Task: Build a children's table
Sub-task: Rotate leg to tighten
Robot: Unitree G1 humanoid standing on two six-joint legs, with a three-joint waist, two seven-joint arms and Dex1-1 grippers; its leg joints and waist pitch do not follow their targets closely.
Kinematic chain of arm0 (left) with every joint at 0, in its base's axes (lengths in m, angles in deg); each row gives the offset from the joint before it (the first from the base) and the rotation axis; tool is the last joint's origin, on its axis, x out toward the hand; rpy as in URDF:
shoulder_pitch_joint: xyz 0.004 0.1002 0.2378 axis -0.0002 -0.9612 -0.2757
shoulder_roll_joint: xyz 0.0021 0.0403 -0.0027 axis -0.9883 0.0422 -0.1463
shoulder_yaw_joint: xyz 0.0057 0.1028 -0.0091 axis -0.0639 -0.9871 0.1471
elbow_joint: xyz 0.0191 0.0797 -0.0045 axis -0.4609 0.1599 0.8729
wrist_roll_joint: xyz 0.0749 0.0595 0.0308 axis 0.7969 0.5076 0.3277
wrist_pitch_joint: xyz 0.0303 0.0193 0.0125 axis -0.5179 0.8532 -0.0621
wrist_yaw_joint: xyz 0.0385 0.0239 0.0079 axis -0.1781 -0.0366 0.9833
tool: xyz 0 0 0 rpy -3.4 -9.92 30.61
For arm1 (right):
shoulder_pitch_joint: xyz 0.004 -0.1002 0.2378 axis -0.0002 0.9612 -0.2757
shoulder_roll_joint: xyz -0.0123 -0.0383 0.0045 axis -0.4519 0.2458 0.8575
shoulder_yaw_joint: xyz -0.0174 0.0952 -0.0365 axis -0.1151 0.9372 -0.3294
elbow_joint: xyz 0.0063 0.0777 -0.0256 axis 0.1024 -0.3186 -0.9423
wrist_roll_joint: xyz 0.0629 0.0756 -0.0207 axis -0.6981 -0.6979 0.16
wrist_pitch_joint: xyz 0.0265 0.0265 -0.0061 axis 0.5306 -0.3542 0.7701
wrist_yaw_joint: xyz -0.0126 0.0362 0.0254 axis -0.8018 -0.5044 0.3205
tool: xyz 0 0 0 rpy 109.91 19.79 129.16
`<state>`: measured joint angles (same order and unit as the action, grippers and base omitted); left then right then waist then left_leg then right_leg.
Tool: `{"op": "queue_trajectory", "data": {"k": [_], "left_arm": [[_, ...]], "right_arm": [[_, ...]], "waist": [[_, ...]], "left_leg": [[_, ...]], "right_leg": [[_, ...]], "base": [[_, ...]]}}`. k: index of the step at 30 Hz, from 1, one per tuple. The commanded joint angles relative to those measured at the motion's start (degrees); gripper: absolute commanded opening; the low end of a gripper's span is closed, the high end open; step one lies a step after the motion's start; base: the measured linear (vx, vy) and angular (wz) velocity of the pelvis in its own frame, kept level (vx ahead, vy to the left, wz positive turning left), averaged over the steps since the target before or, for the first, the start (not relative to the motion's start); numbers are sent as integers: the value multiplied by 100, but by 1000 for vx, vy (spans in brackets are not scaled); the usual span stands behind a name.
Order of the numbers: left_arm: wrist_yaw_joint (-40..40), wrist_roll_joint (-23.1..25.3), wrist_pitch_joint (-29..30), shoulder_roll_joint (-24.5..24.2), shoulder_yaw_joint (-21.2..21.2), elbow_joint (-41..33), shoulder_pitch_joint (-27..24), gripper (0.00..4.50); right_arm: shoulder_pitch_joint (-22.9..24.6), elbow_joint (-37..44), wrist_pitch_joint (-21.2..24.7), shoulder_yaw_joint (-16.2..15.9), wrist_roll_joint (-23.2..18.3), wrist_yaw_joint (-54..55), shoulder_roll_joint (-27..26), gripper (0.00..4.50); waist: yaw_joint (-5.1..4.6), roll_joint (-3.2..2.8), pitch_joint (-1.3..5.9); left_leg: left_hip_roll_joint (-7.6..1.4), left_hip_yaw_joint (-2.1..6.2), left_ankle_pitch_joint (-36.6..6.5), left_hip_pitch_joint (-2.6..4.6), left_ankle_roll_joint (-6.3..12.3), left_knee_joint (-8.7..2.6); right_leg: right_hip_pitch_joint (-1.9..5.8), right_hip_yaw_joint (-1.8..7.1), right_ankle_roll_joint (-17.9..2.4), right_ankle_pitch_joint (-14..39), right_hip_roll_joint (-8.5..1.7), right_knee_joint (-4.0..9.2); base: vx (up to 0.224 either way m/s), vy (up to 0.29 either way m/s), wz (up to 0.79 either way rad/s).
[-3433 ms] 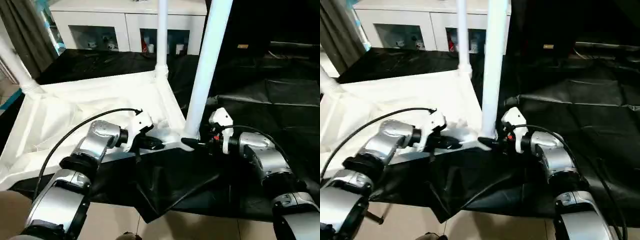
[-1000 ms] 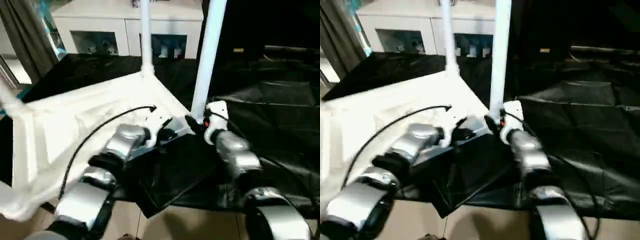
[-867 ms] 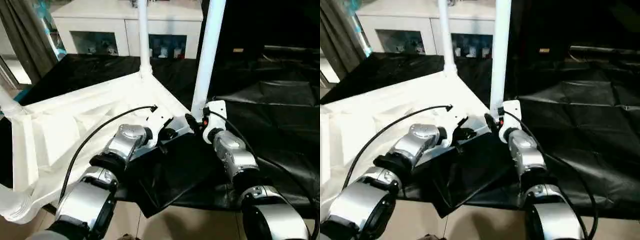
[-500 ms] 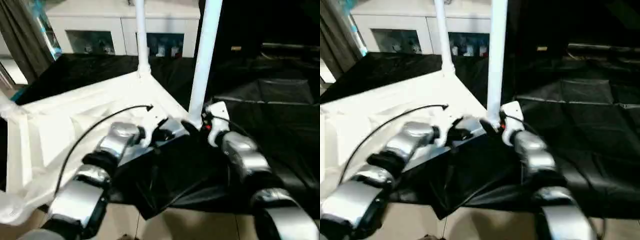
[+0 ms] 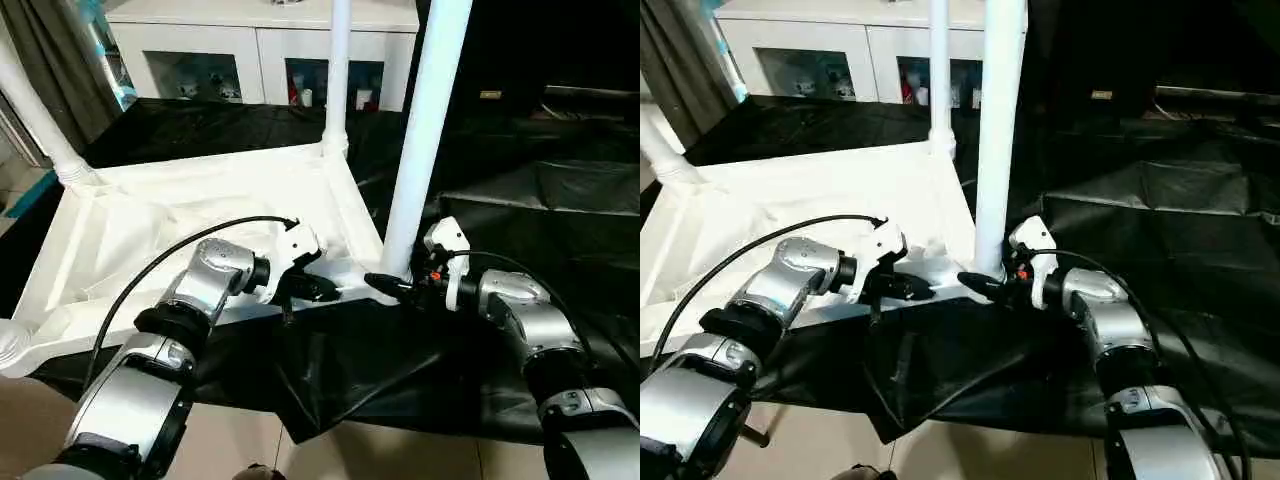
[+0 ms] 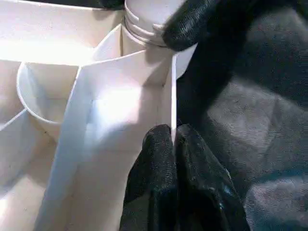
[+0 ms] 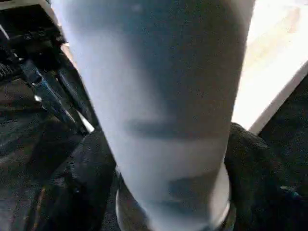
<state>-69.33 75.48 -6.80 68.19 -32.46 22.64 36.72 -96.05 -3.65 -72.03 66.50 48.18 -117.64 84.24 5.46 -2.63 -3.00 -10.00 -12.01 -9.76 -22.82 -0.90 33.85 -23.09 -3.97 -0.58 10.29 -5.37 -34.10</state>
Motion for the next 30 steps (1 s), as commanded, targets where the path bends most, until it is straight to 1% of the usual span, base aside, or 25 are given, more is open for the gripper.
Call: {"op": "queue_trajectory", "data": {"k": [1, 3, 6, 8, 10, 11, 12, 13, 14, 15, 16, 17, 18, 19, 20, 21, 22, 23, 24, 25, 26, 28, 29, 30], "left_arm": [[-49, 37, 38, 48, -134, -44, -32, 0], [-36, 32, 42, 48, -123, -48, -34, 0], [144, 33, 56, 91, -71, -36, -32, 0], [544, 33, 92, 193, 27, 43, 22, 0], [1052, 55, 122, 319, 124, 184, 119, 0], [1452, 86, 129, 419, 185, 314, 199, 0], [1618, 96, 137, 467, 211, 371, 234, 0], [1864, 110, 149, 536, 249, 456, 284, 0], [2094, 104, 195, 639, 289, 513, 329, 0], [2217, 98, 228, 701, 312, 536, 353, 0], [2428, 78, 269, 822, 354, 574, 386, 0], [2598, 65, 301, 931, 378, 593, 407, 0], [2694, 57, 317, 993, 391, 603, 416, 0], [2738, 55, 323, 1022, 395, 608, 421, 0], [2932, 47, 339, 1143, 415, 646, 445, 0], [2957, 42, 330, 1185, 413, 658, 448, 0], [2961, 41, 329, 1201, 411, 659, 449, 0], [2953, 33, 300, 1249, 409, 676, 461, 0], [2953, 33, 300, 1249, 409, 676, 461, 0], [2853, 26, 245, 1243, 392, 666, 461, 0], [2681, 16, 202, 1188, 365, 622, 433, 0], [2529, 18, 180, 1127, 343, 571, 395, 0], [2500, 23, 175, 1114, 338, 563, 387, 0], [2291, 8, 128, 1031, 317, 498, 332, 0]], "right_arm": [[46, 201, 47, -189, -47, -310, -87, 286], [62, 222, 78, -186, -57, -346, -100, 275], [94, 234, 137, -146, -101, -244, -155, 262], [73, 82, 94, -67, -24, 273, -296, 261], [20, -184, 14, -6, 161, 994, -456, 260], [-30, -419, -47, 30, 331, 1624, -582, 260], [-56, -522, -31, 61, 371, 1889, -648, 260], [-95, -670, 4, 112, 427, 2286, -753, 260], [-150, -826, 50, 206, 438, 2744, -882, 260], [-178, -899, 85, 267, 441, 3005, -958, 260], [-243, -1012, 155, 409, 364, 3394, -1106, 260], [-302, -1094, 203, 523, 294, 3705, -1248, 260], [-336, -1133, 229, 588, 248, 3876, -1335, 260], [-351, -1144, 225, 582, 256, 3920, -1367, 260], [-421, -1201, 177, 538, 325, 4108, -1509, 260], [-451, -1219, 122, 488, 382, 4151, -1568, 260], [-464, -1226, 94, 466, 400, 4150, -1590, 260], [-515, -1246, -30, 405, 412, 4045, -1686, 295], [-515, -1246, -30, 405, 412, 4045, -1686, 295], [-560, -1221, -87, 405, 303, 3771, -1745, 316], [-562, -1136, -79, 404, 186, 3418, -1731, 332], [-553, -1065, -74, 390, 145, 3192, -1693, 335], [-551, -1054, -83, 383, 155, 3166, -1679, 353], [-510, -966, -104, 312, 158, 2871, -1560, 369]], "waist": [[-9, 40, 401], [-10, 58, 403], [-5, 59, 415], [-3, 65, 411], [-21, 58, 395], [-44, 65, 381], [-84, 70, 351], [-90, 69, 351], [-116, 64, 330], [-138, 61, 323], [-148, 47, 330], [-161, 26, 329], [-188, 24, 320], [-197, 34, 321], [-200, 31, 326], [-210, 16, 324], [-217, 27, 318], [-212, 41, 321], [-212, 39, 323], [-213, 36, 324], [-208, 61, 325], [-210, 66, 327], [-215, 62, 336], [-212, 68, 337]], "left_leg": [[-387, 167, -1346, 198, 351, -396], [-385, 173, -1262, 176, 368, -397], [-380, 170, -1110, 171, 441, -380], [-381, 168, -1108, 171, 455, -378], [-383, 173, -1200, 179, 375, -396], [-372, 178, -1367, 191, 272, -408], [-356, 193, -1619, 215, 139, -434], [-355, 205, -1687, 227, 76, -441], [-347, 217, -1866, 232, 0, -458], [-350, 232, -1979, 243, -69, -472], [-349, 245, -2067, 253, -97, -482], [-351, 237, -2116, 266, -112, -484], [-349, 244, -2242, 285, -158, -494], [-337, 242, -2298, 287, -164, -492], [-333, 242, -2328, 286, -162, -491], [-333, 242, -2356, 284, -161, -495], [-326, 241, -2383, 280, -147, -496], [-317, 241, -2379, 271, -89, -487], [-321, 243, -2352, 269, -73, -488], [-324, 245, -2326, 264, -59, -493], [-324, 243, -2273, 250, -17, -494], [-326, 247, -2174, 210, 54, -498], [-335, 246, -2071, 199, 75, -503], [-339, 236, -2031, 218, 98, -497]], "right_leg": [[254, 242, -1608, 884, -402, 361], [268, 238, -1588, 859, -404, 349], [270, 235, -1597, 690, -403, 332], [264, 233, -1604, 722, -405, 337], [236, 236, -1562, 917, -402, 358], [221, 240, -1512, 1226, -420, 395], [208, 239, -1403, 1680, -416, 452], [208, 240, -1338, 1876, -426, 471], [199, 244, -1219, 2187, -426, 512], [190, 250, -1140, 2380, -432, 534], [187, 249, -1087, 2410, -425, 547], [166, 258, -1086, 2378, -415, 550], [144, 259, -1097, 2373, -406, 559], [144, 252, -1085, 2402, -398, 569], [146, 258, -1066, 2388, -408, 576], [137, 258, -1059, 2350, -403, 577], [141, 255, -1049, 2371, -400, 585], [152, 256, -1009, 2470, -424, 601], [157, 259, -996, 2472, -425, 603], [162, 259, -990, 2454, -424, 600], [173, 259, -988, 2422, -421, 593], [204, 259, -984, 2365, -428, 579], [210, 258, -1009, 2245, -425, 565], [197, 261, -1064, 2147, -418, 557]], "base": [[0, 0, 0], [0, 0, 0], [0, 0, 0], [0, 0, 0], [0, 0, 0], [0, 0, 0], [0, 0, 0], [0, 0, 0], [0, 0, 0], [0, 0, 0], [0, 0, 0], [0, 0, 0], [0, 0, 0], [0, 0, 0], [0, 0, 0], [0, 0, 0], [0, 0, 0], [0, 0, 0], [0, 0, 0], [0, 0, 0], [0, 0, 0], [0, 0, 0], [0, 0, 0], [0, 0, 0]]}}
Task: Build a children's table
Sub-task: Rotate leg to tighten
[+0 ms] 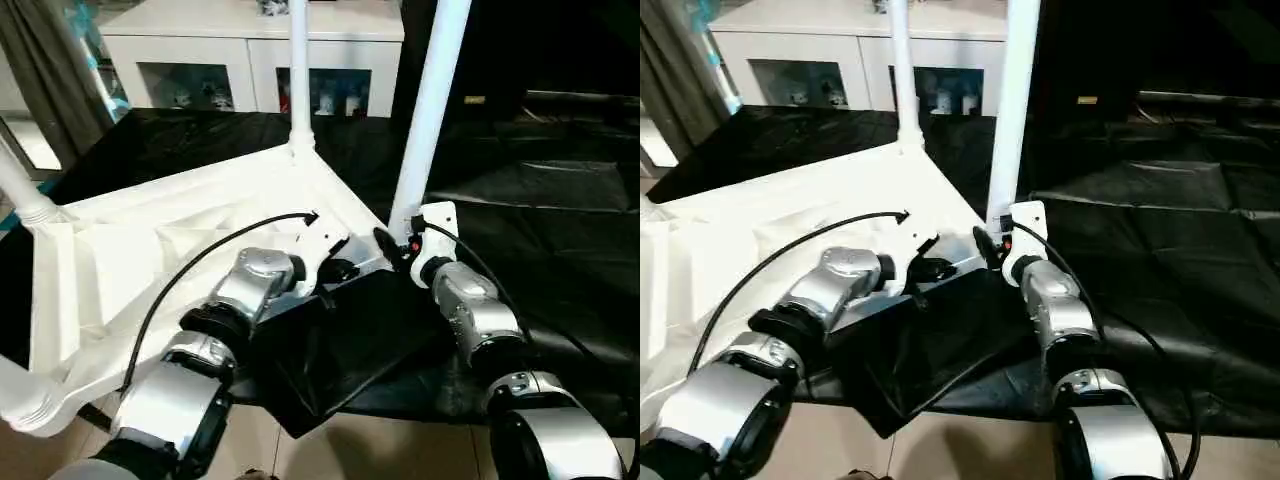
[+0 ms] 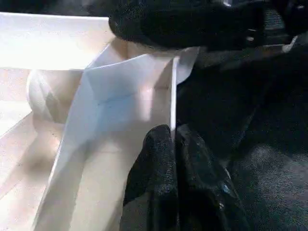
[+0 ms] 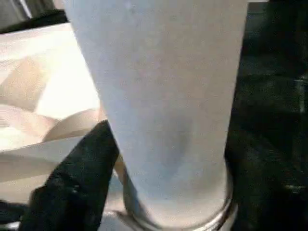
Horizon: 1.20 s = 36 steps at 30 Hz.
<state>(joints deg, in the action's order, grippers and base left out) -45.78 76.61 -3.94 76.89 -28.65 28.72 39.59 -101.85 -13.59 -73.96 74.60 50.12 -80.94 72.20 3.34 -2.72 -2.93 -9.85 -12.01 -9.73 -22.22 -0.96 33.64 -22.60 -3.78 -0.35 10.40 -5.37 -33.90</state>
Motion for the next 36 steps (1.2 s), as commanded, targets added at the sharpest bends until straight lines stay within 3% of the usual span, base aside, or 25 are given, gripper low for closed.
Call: {"op": "queue_trajectory", "data": {"k": [1, 5, 6, 8, 10, 11, 13, 16, 20, 28, 31, 33, 35, 36], "left_arm": [[-375, -122, -255, 56, -115, -213, -33, 0], [-1109, -204, -308, -153, -228, -492, -216, 0], [-1258, -223, -303, -200, -249, -558, -259, 0], [-1461, -231, -263, -284, -285, -618, -300, 0], [-1876, -156, -214, -560, -401, -686, -371, 0], [-1982, -153, -195, -630, -410, -706, -387, 0], [-2084, -153, -175, -696, -416, -735, -404, 0], [-2233, -153, -138, -805, -425, -808, -442, 0], [-2346, -152, -96, -902, -443, -912, -495, 0], [-2330, -142, -57, -948, -425, -957, -513, 0], [-1864, -98, -37, -826, -342, -826, -435, 0], [-965, -1, 54, -543, -218, -546, -273, 0], [-681, 20, 79, -432, -185, -477, -230, 0], [-421, 14, 127, -315, -136, -413, -182, 0]], "right_arm": [[120, 131, 65, -590, -37, -1141, -205, 369], [238, 353, 84, -710, -103, -1871, 77, 369], [267, 404, 97, -727, -133, -2029, 130, 369], [324, 509, 136, -771, -173, -2393, 258, 369], [476, 793, 257, -894, -273, -3284, 624, 337], [499, 843, 259, -908, -281, -3460, 708, 337], [509, 877, 264, -917, -288, -3616, 787, 328], [515, 912, 254, -946, -287, -3852, 916, 300], [533, 982, 306, -976, -280, -4001, 970, 268], [641, 1132, 423, -1022, -337, -4121, 919, 256], [665, 969, 338, -1049, -98, -3581, 788, 256], [514, 331, 127, -921, 364, -1826, 444, 256], [431, 117, 129, -815, 423, -1193, 317, 256], [369, -25, 125, -712, 430, -705, 191, 255]], "waist": [[5, 86, 335], [43, 83, 377], [47, 102, 378], [57, 85, 397], [99, 106, 417], [122, 81, 411], [139, 79, 417], [187, 65, 386], [197, 54, 388], [201, 62, 401], [193, 67, 384], [136, 72, 332], [108, 71, 304], [73, 71, 301]], "left_leg": [[-346, 226, -2000, 154, 131, -465], [-362, 204, -1395, 60, 384, -423], [-359, 193, -1319, 55, 429, -410], [-370, 185, -1105, 60, 541, -384], [-368, 166, -933, 69, 676, -345], [-391, 160, -884, 88, 750, -343], [-390, 157, -891, 96, 742, -338], [-402, 164, -1147, 114, 543, -369], [-404, 172, -1264, 127, 394, -392], [-392, 169, -1095, 112, 449, -370], [-395, 167, -1164, 114, 404, -381], [-383, 181, -1533, 146, 192, -427], [-359, 225, -2011, 223, -60, -449], [-368, 249, -2097, 219, -162, -466]], "right_leg": [[158, 241, -1114, 2085, -417, 533], [247, 223, -1301, 1346, -419, 415], [241, 219, -1332, 1243, -410, 406], [247, 213, -1483, 858, -406, 356], [254, 200, -1631, 512, -390, 305], [226, 205, -1686, 365, -382, 291], [219, 205, -1704, 375, -384, 284], [214, 216, -1649, 837, -407, 337], [213, 221, -1629, 871, -397, 325], [223, 215, -1642, 711, -401, 311], [205, 220, -1617, 851, -401, 328], [159, 231, -1502, 1481, -412, 394], [142, 230, -1231, 2467, -445, 506], [135, 242, -1131, 2658, -451, 516]], "base": [[0, 0, 0], [0, 0, 0], [0, 0, 0], [0, 0, 0], [0, 0, 0], [0, 0, 0], [0, 0, 0], [0, 0, 0], [0, 0, 0], [0, 0, 0], [0, 0, 0], [0, 0, 0], [0, 0, 0], [0, 0, 0]]}}
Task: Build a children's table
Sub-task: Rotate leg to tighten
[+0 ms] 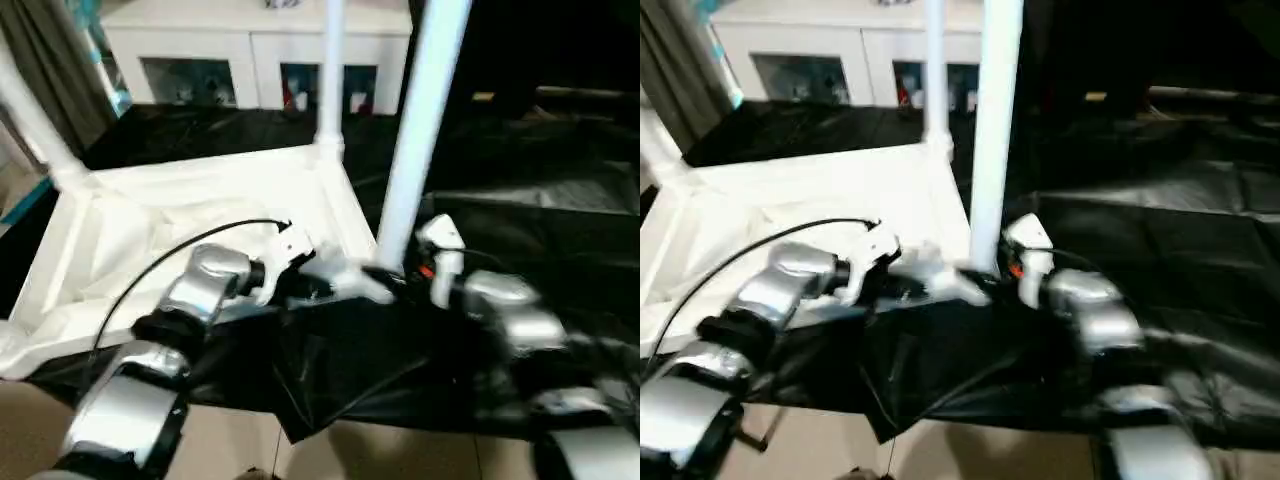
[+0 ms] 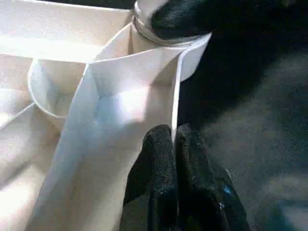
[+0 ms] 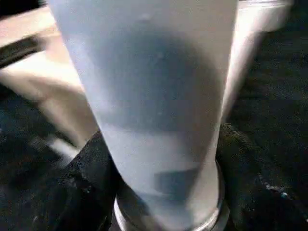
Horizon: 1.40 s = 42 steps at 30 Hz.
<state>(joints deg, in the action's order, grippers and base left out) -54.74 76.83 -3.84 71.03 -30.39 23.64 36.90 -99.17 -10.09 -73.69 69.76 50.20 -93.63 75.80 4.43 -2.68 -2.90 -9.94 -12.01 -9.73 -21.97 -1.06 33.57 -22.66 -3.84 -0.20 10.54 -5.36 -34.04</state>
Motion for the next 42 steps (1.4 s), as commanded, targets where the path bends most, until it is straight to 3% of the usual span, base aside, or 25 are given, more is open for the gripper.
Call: {"op": "queue_trajectory", "data": {"k": [1, 6, 7, 8, 10, 13, 17, 18, 22, 23, 27, 29, 34, 39, 42], "left_arm": [[647, -18, 153, 348, 75, 130, 116, 0], [1231, -53, 232, 647, 174, 268, 236, 0], [1306, -79, 240, 768, 192, 294, 271, 0], [1326, -96, 242, 841, 200, 308, 291, 0], [1312, -98, 172, 907, 187, 326, 312, 0], [1111, -89, 98, 860, 153, 282, 278, 0], [538, -89, -47, 660, 29, 101, 140, 0], [239, -107, -105, 552, -22, 11, 76, 0], [-490, -148, -155, 278, -139, -186, -64, 0], [-649, -164, -162, 227, -165, -235, -95, 0], [-1024, -163, -116, 35, -224, -315, -154, 0], [-1101, -147, -147, -18, -222, -309, -161, 0], [-1367, -173, -81, -158, -260, -448, -228, 0], [-1451, -188, -67, -206, -268, -491, -257, 0], [-1452, -193, -57, -206, -267, -503, -269, 0]], "right_arm": [[69, -449, 100, -160, 413, 861, -257, 254], [-88, -661, 232, 49, 312, 1679, -589, 254], [-156, -731, 134, 18, 342, 1769, -722, 254], [-197, -774, 48, -18, 372, 1791, -801, 254], [-257, -788, -91, 4, 254, 1576, -920, 324], [-288, -740, -164, -21, 159, 1279, -902, 344], [-216, -483, -199, -222, 179, 537, -693, 368], [-136, -287, -178, -323, 140, 56, -540, 368], [69, 159, -177, -518, -30, -1091, -95, 368], [108, 253, -127, -537, -92, -1336, 2, 368], [247, 536, -85, -612, -164, -2133, 416, 368], [274, 577, -44, -629, -119, -2325, 547, 368], [348, 749, 97, -677, -158, -2735, 789, 368], [332, 793, 132, -616, -224, -2856, 794, 326], [316, 788, 147, -612, -252, -2844, 765, 301]], "waist": [[-69, 49, 288], [-117, 41, 296], [-110, 0, 300], [-128, 23, 295], [-116, 29, 309], [-118, 39, 310], [-115, 48, 343], [-102, 77, 342], [-44, 76, 378], [-38, 78, 395], [73, 58, 448], [94, 56, 442], [89, 50, 411], [91, 55, 401], [92, 58, 410]], "left_leg": [[-353, 259, -2248, 198, -197, -485], [-335, 256, -2543, 232, -178, -491], [-333, 258, -2561, 238, -167, -488], [-333, 257, -2563, 219, -162, -497], [-332, 250, -2541, 221, -116, -493], [-340, 255, -2462, 186, -54, -505], [-353, 237, -2049, 127, 97, -505], [-351, 227, -1918, 103, 186, -498], [-365, 172, -1388, 82, 469, -421], [-367, 176, -1170, 54, 569, -402], [-376, 148, -595, 67, 877, -315], [-383, 153, -638, 74, 872, -323], [-397, 163, -1044, 92, 648, -358], [-395, 170, -1145, 92, 503, -369], [-388, 168, -1086, 89, 500, -359]], "right_leg": [[125, 239, -1056, 2743, -429, 567], [81, 241, -1016, 2649, -399, 603], [74, 249, -1010, 2606, -409, 605], [87, 241, -1030, 2532, -407, 607], [96, 243, -1026, 2482, -420, 611], [126, 239, -1055, 2354, -418, 588], [189, 244, -1190, 1791, -420, 526], [220, 233, -1240, 1635, -417, 512], [240, 227, -1417, 1054, -411, 431], [274, 215, -1497, 793, -412, 391], [243, 203, -1715, -89, -391, 274], [234, 191, -1747, -28, -391, 279], [229, 197, -1675, 525, -389, 332], [222, 209, -1601, 828, -406, 359], [227, 208, -1611, 743, -402, 347]], "base": [[0, 0, 0], [0, 0, 0], [0, 0, 0], [0, 0, 0], [0, 0, 0], [0, 0, 0], [0, 0, 0], [0, 0, 0], [0, 0, 0], [0, 0, 0], [0, 0, 0], [0, 0, 0], [0, 0, 0], [0, 0, 0], [0, 0, 0]]}}
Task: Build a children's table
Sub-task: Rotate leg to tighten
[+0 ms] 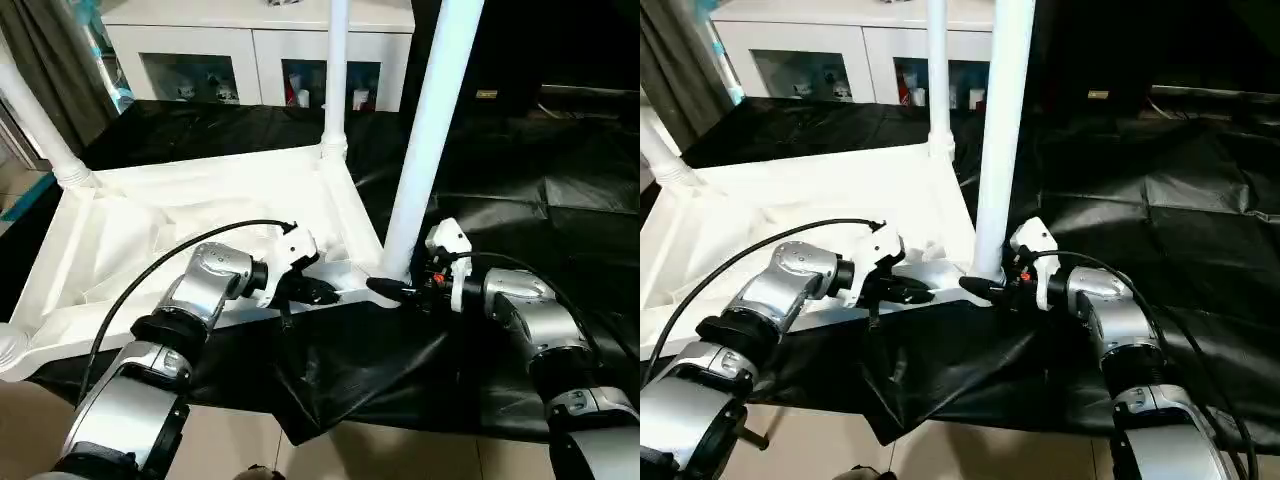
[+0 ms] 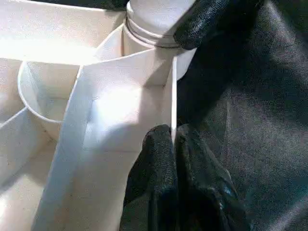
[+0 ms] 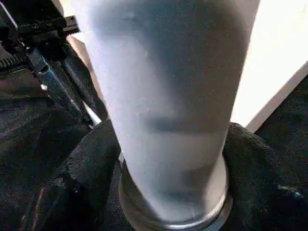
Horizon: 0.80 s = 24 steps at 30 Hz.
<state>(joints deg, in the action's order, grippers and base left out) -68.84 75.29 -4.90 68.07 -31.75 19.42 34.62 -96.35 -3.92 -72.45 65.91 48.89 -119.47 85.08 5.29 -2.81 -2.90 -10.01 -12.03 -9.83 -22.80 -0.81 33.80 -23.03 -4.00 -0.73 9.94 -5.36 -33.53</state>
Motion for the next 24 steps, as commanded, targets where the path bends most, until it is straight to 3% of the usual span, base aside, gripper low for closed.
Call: {"op": "queue_trajectory", "data": {"k": [1, 7, 9, 10, 12, 13, 15, 17, 20, 24], "left_arm": [[-42, -39, 49, 90, -131, -80, -41, 0], [160, -23, 58, 134, -96, -96, -51, 0], [496, -6, 54, 234, -14, 16, 20, 0], [945, 34, 68, 364, 73, 184, 121, 0], [1532, 75, 74, 534, 179, 380, 238, 0], [1677, 77, 81, 580, 210, 426, 267, 0], [2202, 39, 159, 827, 333, 570, 373, 0], [2560, 23, 242, 1050, 381, 646, 435, 0], [2654, 41, 248, 1248, 322, 655, 429, 0], [2596, 75, 124, 1300, 278, 724, 436, 0]], "right_arm": [[34, 172, 23, -227, -121, -261, -163, 293], [161, 279, 96, -226, -70, -74, -276, 261], [143, 55, -37, -166, 134, 589, -422, 259], [67, -289, -177, -66, 363, 1502, -608, 259], [-30, -639, -136, 108, 457, 2457, -844, 257], [-50, -707, -98, 164, 436, 2638, -909, 257], [-142, -947, -9, 316, 420, 3380, -1181, 257], [-248, -1139, 51, 436, 397, 3980, -1416, 256], [-364, -1251, 57, 392, 437, 4281, -1653, 256], [-486, -1358, -189, 293, 548, 4244, -1772, 256]], "waist": [[10, 71, 416], [19, 81, 423], [5, 62, 408], [-12, 65, 396], [-69, 68, 348], [-110, 77, 320], [-152, 55, 303], [-189, 42, 301], [-208, 34, 294], [-227, 31, 316]], "left_leg": [[-382, 170, -1041, 175, 482, -377], [-376, 168, -932, 166, 567, -361], [-386, 175, -1011, 174, 490, -380], [-378, 171, -1100, 176, 449, -390], [-357, 198, -1575, 207, 179, -428], [-329, 213, -1885, 240, 13, -440], [-334, 241, -2135, 261, -113, -472], [-330, 243, -2398, 312, -169, -478], [-312, 255, -2523, 319, -157, -481], [-322, 263, -2405, 278, -72, -517]], "right_leg": [[265, 223, -1565, 756, -402, 286], [271, 218, -1571, 650, -402, 275], [241, 220, -1543, 803, -399, 292], [234, 222, -1531, 915, -392, 309], [207, 233, -1408, 1658, -426, 389], [189, 233, -1239, 2265, -425, 455], [167, 244, -1023, 2682, -419, 526], [112, 246, -978, 2735, -399, 551], [109, 238, -900, 2905, -408, 588], [159, 224, -889, 2631, -411, 587]], "base": [[0, 0, 0], [0, 0, 0], [0, 0, 0], [0, 0, 0], [0, 0, 0], [0, 0, 0], [0, 0, 0], [0, 0, 0], [0, 0, 0], [0, 0, 0]]}}
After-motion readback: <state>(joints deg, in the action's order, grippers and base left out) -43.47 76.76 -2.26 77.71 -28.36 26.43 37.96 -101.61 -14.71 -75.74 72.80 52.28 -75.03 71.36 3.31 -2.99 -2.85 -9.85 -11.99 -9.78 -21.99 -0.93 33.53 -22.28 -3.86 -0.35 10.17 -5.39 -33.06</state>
